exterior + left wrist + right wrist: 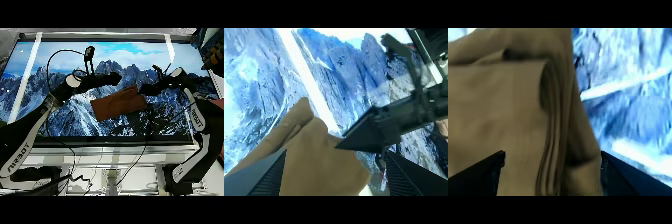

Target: Fold the clothes and pants, and hang the long-sleeved shirts on hangers.

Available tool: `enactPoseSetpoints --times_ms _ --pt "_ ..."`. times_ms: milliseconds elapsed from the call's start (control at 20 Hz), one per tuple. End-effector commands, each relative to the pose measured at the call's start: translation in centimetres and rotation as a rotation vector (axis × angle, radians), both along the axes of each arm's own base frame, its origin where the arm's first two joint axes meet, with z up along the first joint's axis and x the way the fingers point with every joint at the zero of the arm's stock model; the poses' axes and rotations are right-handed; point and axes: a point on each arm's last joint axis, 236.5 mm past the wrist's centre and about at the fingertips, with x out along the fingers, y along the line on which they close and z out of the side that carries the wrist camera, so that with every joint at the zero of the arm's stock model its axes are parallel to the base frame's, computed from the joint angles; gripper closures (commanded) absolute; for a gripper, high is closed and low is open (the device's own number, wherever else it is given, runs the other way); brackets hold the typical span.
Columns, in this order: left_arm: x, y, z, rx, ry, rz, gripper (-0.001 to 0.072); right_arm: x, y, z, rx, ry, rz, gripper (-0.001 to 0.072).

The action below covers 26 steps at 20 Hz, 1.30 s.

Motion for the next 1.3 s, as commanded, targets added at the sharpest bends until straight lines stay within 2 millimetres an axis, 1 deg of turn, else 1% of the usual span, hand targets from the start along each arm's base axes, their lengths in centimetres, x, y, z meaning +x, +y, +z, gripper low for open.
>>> enactPoseSetpoints --times_ms 0,100,200,350,400,450,500,550,600,650,750,800,900,950,1000,1100,1150,1250 --pt "0.1 0.2 0.0 0.0 0.004 -0.001 0.0009 0.2 1.9 -2.1 -0.023 0.016 -0.004 0.0022" --pt "0.1 0.3 0.0 0.0 0.004 0.0 0.0009 -1.0 2.8 -3.0 -0.015 0.082 -0.003 0.0022" --pt "0.1 0.3 0.0 0.001 0.004 0.0 0.0009 -2.7 3.8 -3.8 -0.001 0.16 0.018 0.0024" --pt "0.1 0.6 -0.6 0.052 -0.022 -0.012 0.0009 -6.4 6.6 -4.5 0.028 0.28 0.128 0.0026" --pt "0.2 0.8 -0.9 0.082 -0.037 -0.019 0.0009 -7.4 7.7 -4.6 0.027 0.296 0.171 0.0054" --pt "0.2 1.1 -1.2 0.115 -0.054 -0.027 0.0009 -7.8 8.7 -4.7 0.024 0.283 0.212 0.0104" --pt "0.3 1.3 -1.5 0.14 -0.067 -0.032 0.001 -7.9 9.7 -4.7 0.02 0.261 0.242 0.0205" --pt "0.4 1.6 -1.7 0.163 -0.079 -0.034 0.001 -8.0 10.7 -4.8 0.018 0.245 0.255 0.0359" --pt "0.6 2.0 -1.9 0.182 -0.087 -0.034 0.001 -8.1 11.8 -4.7 0.025 0.233 0.262 0.0584" --pt "0.9 2.6 -2.0 0.202 -0.098 -0.03 0.0011 -8.1 12.8 -4.5 0.04 0.224 0.264 0.0693" --pt "1.8 4.4 -1.6 0.225 -0.118 -0.002 0.002 -8.3 14.4 -3.7 0.093 0.226 0.258 0.0699" --pt "2.4 5.6 -1.0 0.227 -0.127 0.02 0.002 -8.2 15.1 -3.0 0.132 0.226 0.248 0.0699" --pt "3.7 8.6 1.0 0.218 -0.153 0.084 0.002 -7.0 15.6 -0.9 0.204 0.201 0.205 0.0699" --pt "4.3 10.4 2.1 0.214 -0.167 0.119 0.002 -6.2 15.4 0.5 0.241 0.183 0.177 0.0699" --pt "4.7 12.1 3.0 0.213 -0.176 0.147 0.002 -5.2 14.8 2.3 0.28 0.157 0.146 0.0699" --pt "5.0 16.0 4.3 0.288 -0.216 0.181 0.002 -3.1 12.7 6.2 0.328 0.091 0.103 0.0698" --pt "4.7 18.2 4.5 0.368 -0.236 0.182 0.002 -2.2 11.0 8.3 0.335 0.047 0.087 0.0698" --pt "3.6 22.8 4.1 0.569 -0.247 0.164 0.0021 -0.8 7.5 12.8 0.343 -0.037 0.049 0.0698"
